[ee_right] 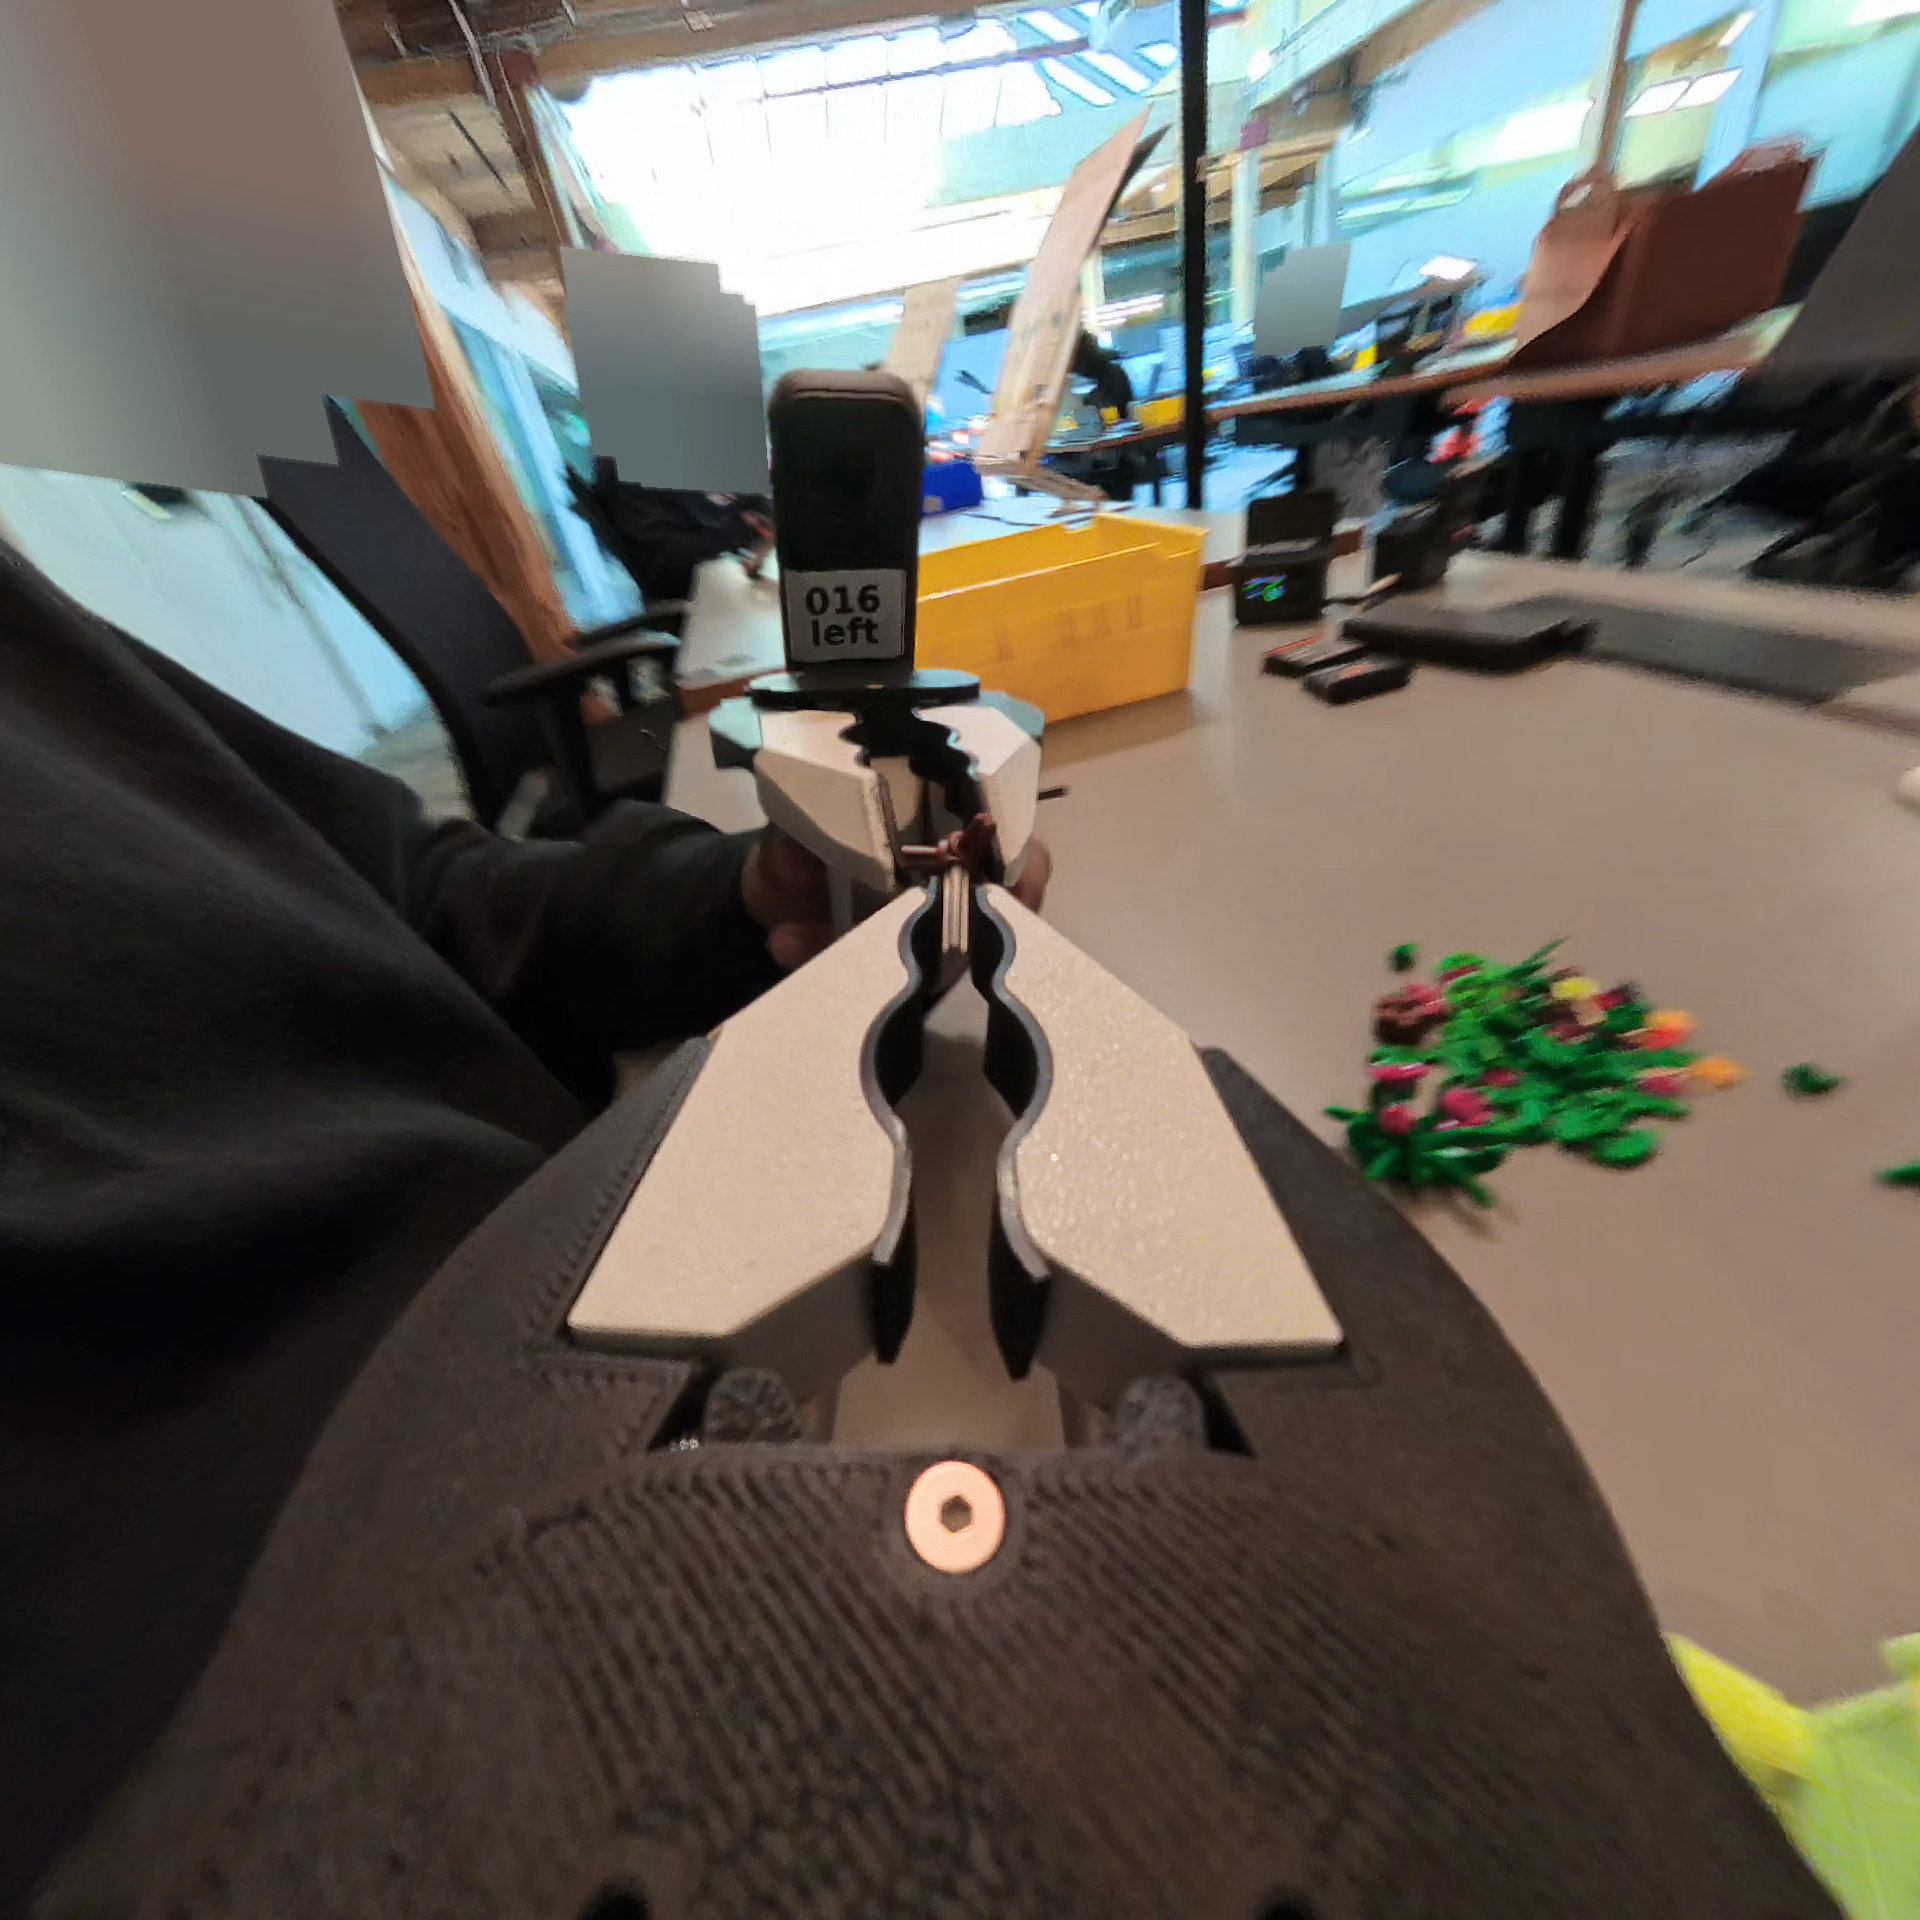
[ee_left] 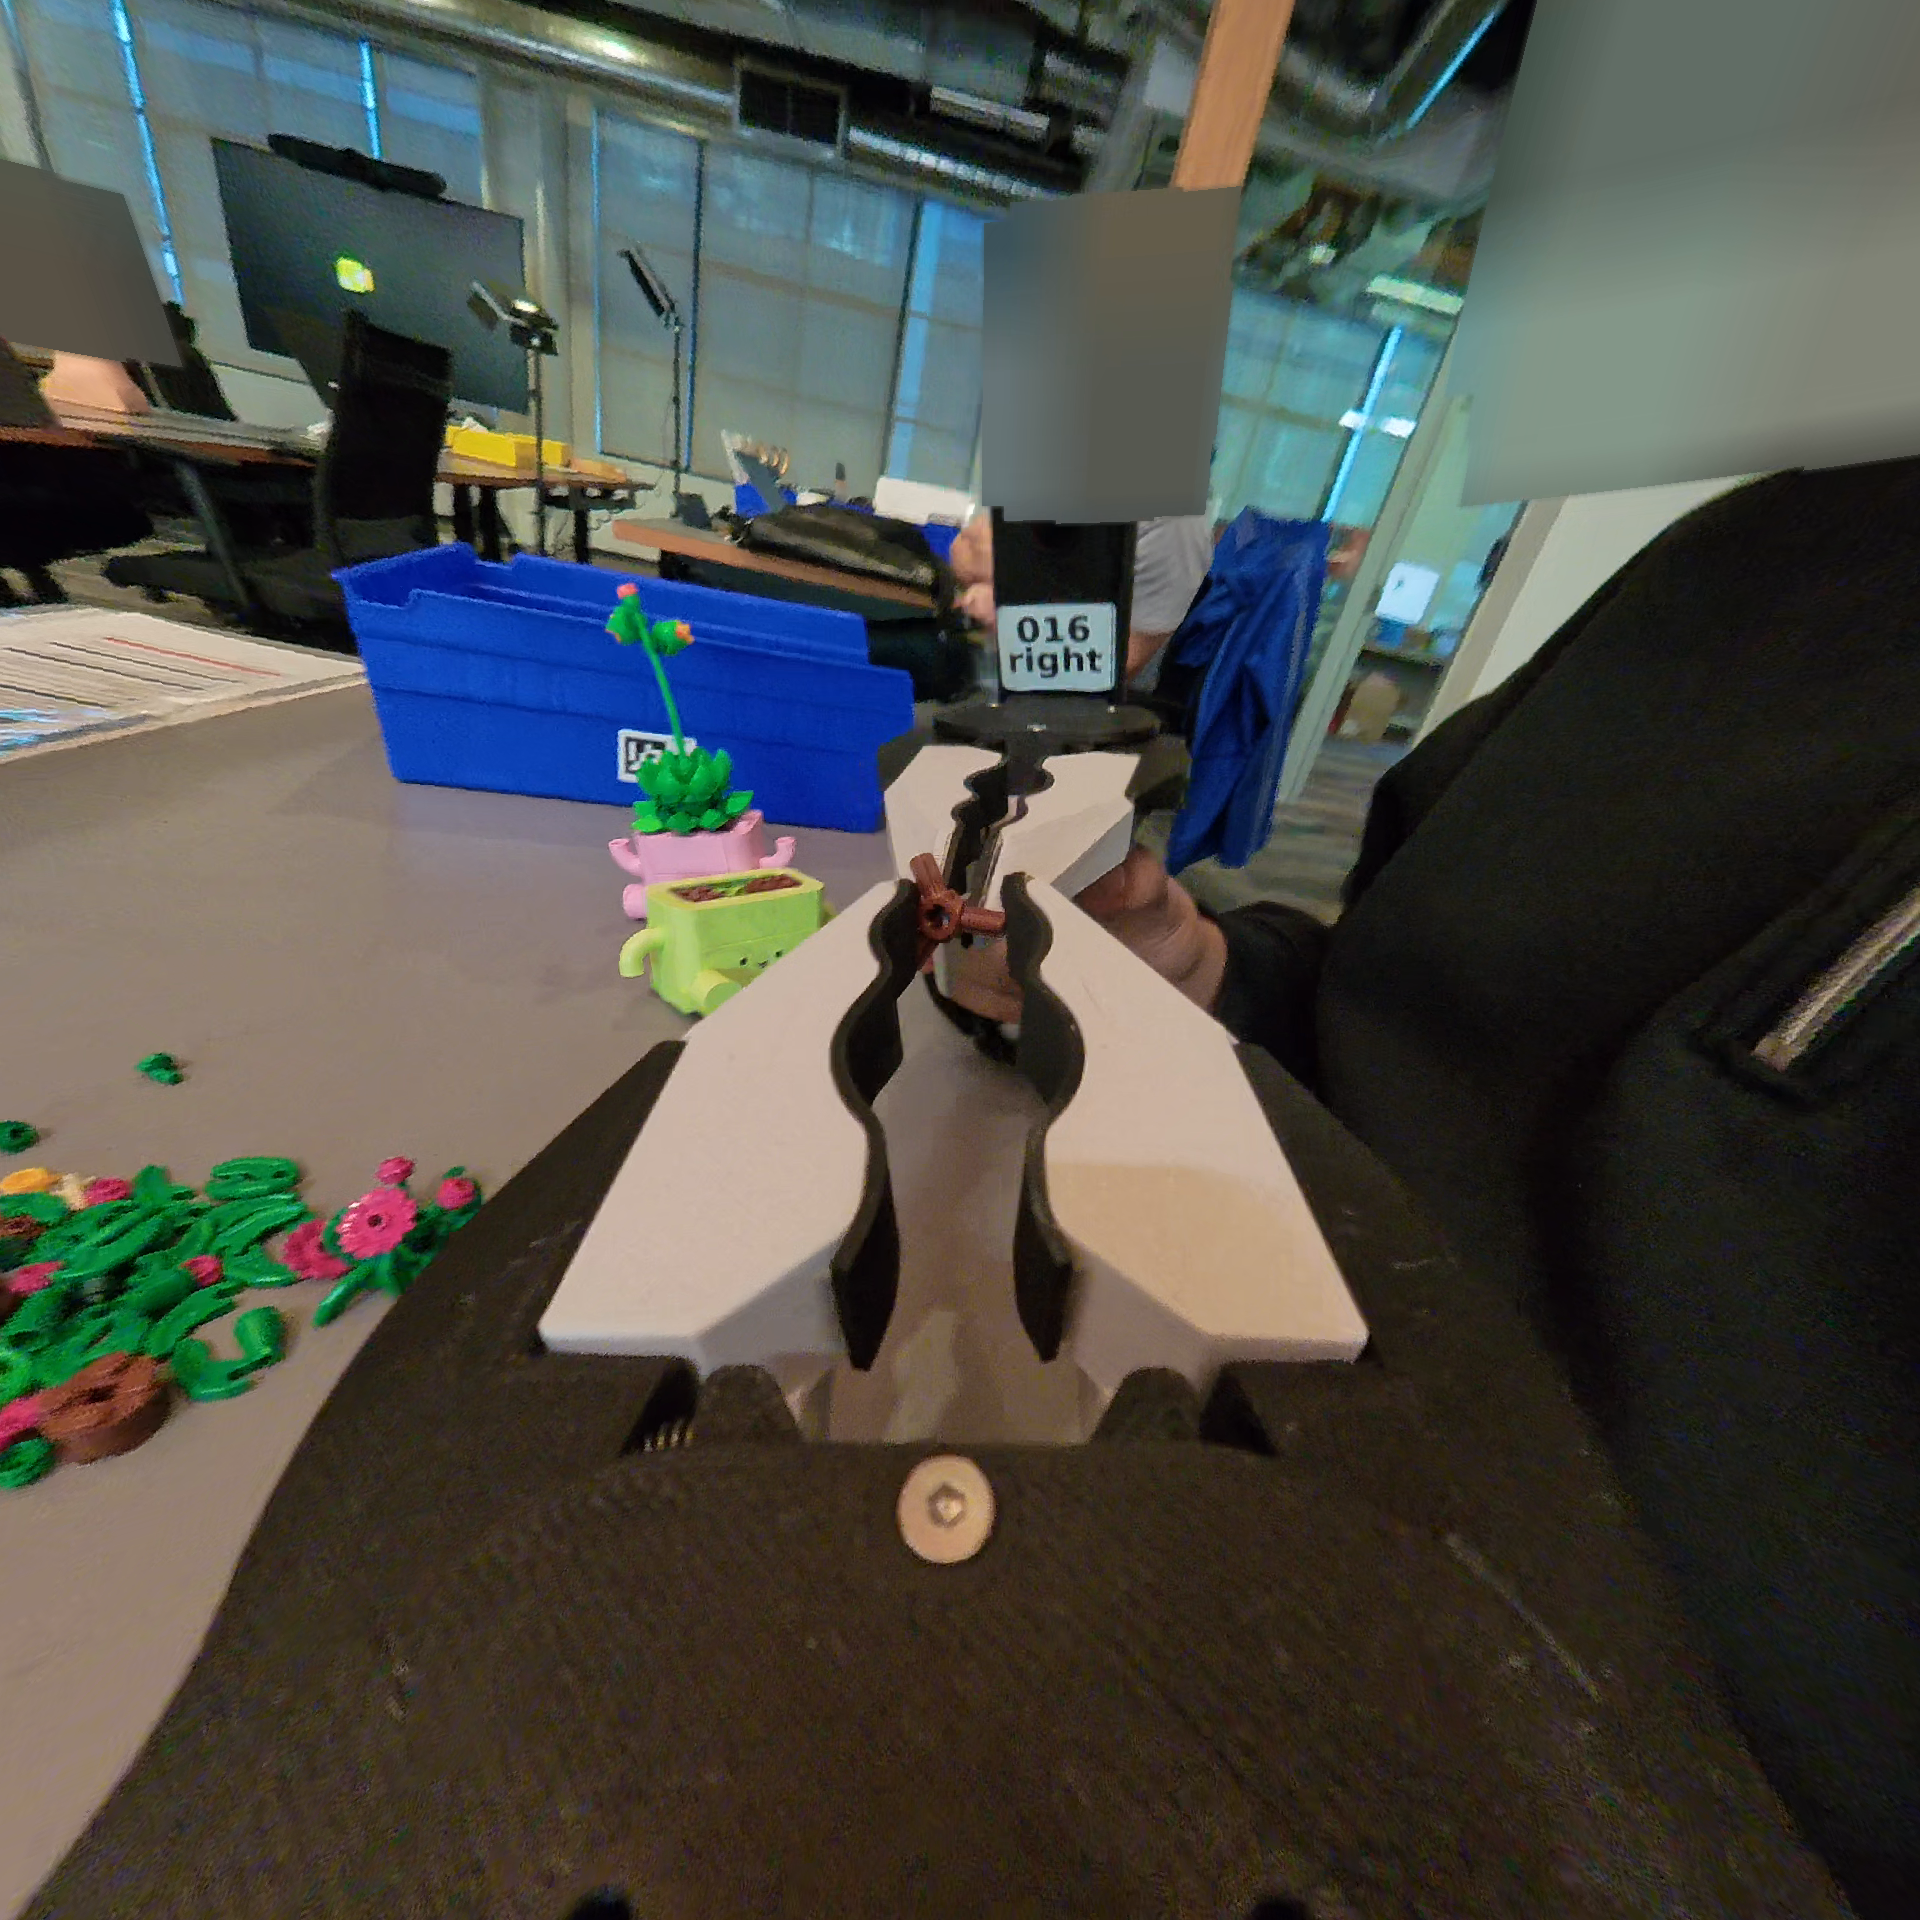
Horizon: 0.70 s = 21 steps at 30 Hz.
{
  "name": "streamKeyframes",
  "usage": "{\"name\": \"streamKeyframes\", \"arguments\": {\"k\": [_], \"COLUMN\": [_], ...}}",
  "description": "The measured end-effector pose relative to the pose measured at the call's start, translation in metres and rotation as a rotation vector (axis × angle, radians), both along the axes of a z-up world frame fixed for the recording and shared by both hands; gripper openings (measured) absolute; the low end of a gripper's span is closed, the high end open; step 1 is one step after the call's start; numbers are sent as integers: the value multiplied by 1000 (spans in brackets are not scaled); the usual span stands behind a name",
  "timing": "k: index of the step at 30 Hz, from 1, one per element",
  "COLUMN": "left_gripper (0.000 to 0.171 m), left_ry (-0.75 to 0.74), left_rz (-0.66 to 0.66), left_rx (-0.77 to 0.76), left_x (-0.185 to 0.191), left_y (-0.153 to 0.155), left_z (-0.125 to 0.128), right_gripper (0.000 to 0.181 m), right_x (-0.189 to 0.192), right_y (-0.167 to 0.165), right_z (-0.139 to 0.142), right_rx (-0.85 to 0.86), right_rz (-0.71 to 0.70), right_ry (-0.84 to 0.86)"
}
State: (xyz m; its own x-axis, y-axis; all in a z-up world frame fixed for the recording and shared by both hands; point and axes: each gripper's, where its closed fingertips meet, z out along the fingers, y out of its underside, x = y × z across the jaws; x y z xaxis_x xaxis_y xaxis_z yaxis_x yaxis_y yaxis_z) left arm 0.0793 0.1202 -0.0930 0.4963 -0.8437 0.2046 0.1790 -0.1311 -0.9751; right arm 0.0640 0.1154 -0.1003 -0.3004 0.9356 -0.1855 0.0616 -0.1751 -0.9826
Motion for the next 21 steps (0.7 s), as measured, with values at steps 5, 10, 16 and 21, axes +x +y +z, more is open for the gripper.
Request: {"name": "streamKeyframes", "arguments": {"k": [5,10,16,21], "left_gripper": [12,12,27,28], "left_ry": [-114,-89,-27,95], "left_rz": [-69,-66,69,233], "left_rx": [-107,-179,-90,3], "left_x": [-2,-3,-13,-23], "left_y": [4,9,14,24], "left_z": [-1,-13,-11,-14], "right_gripper": [3,3,3,3], "right_x": [-1,-2,0,4], "right_y": [4,12,29,39], "right_z": [-2,-13,-11,-7], "right_rx": [126,66,35,-48], "right_rz": [-82,-89,-173,-196], "right_ry": [-13,-77,-66,-37]}}
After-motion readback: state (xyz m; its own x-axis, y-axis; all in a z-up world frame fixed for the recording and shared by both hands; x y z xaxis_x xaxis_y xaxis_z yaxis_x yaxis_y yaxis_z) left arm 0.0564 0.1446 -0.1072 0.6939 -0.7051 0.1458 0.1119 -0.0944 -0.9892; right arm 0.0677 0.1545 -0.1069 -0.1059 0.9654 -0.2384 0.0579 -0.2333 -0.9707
